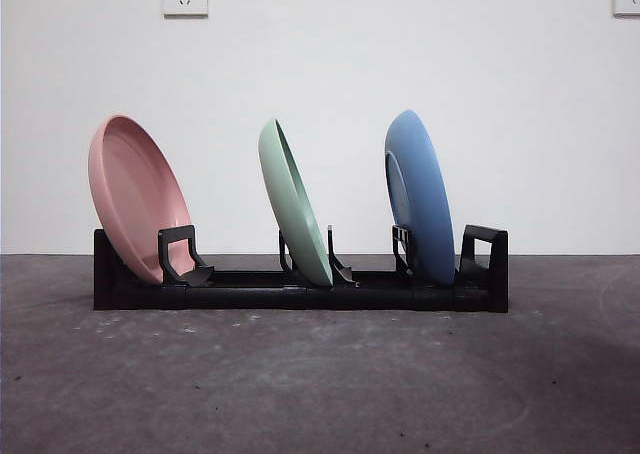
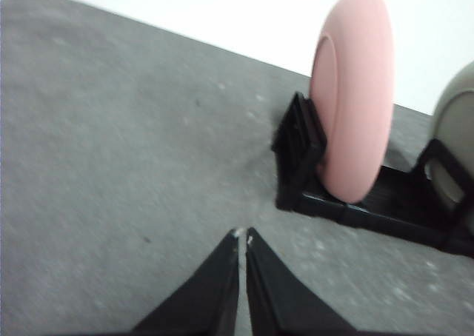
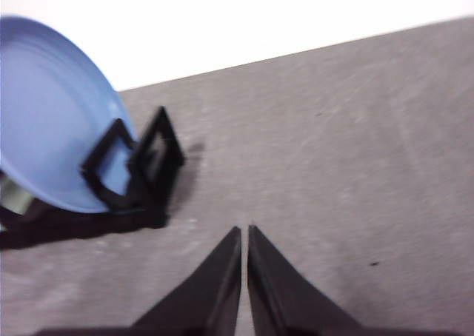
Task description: Place the plate
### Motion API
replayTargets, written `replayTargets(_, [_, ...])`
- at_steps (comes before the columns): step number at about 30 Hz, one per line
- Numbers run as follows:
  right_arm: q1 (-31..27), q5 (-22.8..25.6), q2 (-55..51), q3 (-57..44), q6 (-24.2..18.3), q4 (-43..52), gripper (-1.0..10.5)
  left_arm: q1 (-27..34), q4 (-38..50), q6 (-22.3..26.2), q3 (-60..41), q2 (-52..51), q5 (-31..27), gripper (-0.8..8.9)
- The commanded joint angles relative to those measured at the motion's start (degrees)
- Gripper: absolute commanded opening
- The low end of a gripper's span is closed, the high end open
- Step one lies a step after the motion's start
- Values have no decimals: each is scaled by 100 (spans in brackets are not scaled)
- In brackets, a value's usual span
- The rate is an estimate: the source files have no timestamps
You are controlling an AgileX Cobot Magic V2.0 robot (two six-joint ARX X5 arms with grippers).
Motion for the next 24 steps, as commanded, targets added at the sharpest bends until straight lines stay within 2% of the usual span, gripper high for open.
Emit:
replayTargets(1, [-2, -70, 15, 350, 616, -59, 12, -44, -74, -382, 264, 186, 170, 15])
replayTargets(5, [-2, -297, 247, 981, 866, -474, 12, -116, -164, -533, 780, 614, 284, 15])
replayTargets(13, [0, -1182, 1257, 2583, 741, -1193, 12, -310, -225, -525, 2260, 1954, 826, 15])
replayTargets(22, [20, -2603, 2732, 4192, 262, -1641, 12, -796, -1139, -136, 4113, 3359, 1281, 15])
replayTargets(24, [96, -2922, 3038, 4553, 33, -1766, 12, -905, -1266, -114, 4461, 3595, 1506, 15])
